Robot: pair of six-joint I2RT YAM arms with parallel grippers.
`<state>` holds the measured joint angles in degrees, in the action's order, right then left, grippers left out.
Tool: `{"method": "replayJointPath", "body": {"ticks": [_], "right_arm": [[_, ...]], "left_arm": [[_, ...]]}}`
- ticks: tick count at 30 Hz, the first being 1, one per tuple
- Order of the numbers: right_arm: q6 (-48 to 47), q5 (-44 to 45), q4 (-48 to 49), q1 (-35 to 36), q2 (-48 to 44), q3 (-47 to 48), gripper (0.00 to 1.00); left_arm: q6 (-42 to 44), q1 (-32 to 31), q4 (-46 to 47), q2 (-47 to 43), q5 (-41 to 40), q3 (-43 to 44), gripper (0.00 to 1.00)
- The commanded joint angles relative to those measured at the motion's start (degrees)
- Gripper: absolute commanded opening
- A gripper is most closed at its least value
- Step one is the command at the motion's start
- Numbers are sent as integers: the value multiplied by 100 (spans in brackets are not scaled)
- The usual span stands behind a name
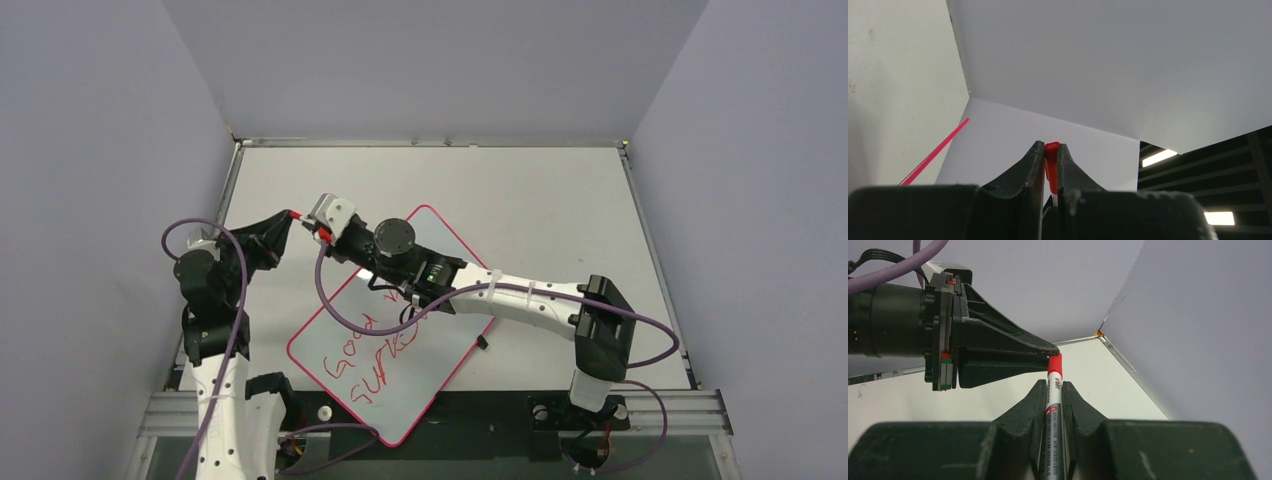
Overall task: Write a sentence on the whiteboard
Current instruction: Insert the pen cap into the whiteboard marker.
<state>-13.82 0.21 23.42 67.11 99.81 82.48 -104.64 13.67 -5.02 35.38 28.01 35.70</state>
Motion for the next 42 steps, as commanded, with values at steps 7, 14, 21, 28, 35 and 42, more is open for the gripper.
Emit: {"method": "replayJointPath", "body": {"ticks": [7, 14, 21, 28, 35, 42], "right_arm": [[-26, -208, -147, -51, 296, 522, 0], [899, -258, -120, -200, 483, 813, 0], [2479, -607, -206, -322, 991, 1651, 0], [3616, -908, -438, -421, 1330, 2252, 0], [4489, -1558, -891, -483, 1606, 2655, 0], [4625, -1529, -783, -558, 1234, 2130, 0]], "left_arm": [[354, -123, 314, -117, 647, 751, 0], [402, -153, 825, -145, 702, 904, 0], [268, -186, 1751, -121, 690, 941, 0], [573, -265, 1971, -95, 661, 1163, 0], [726, -331, 2135, -37, 712, 1165, 0], [921, -356, 2110, -11, 856, 1187, 0]]}}
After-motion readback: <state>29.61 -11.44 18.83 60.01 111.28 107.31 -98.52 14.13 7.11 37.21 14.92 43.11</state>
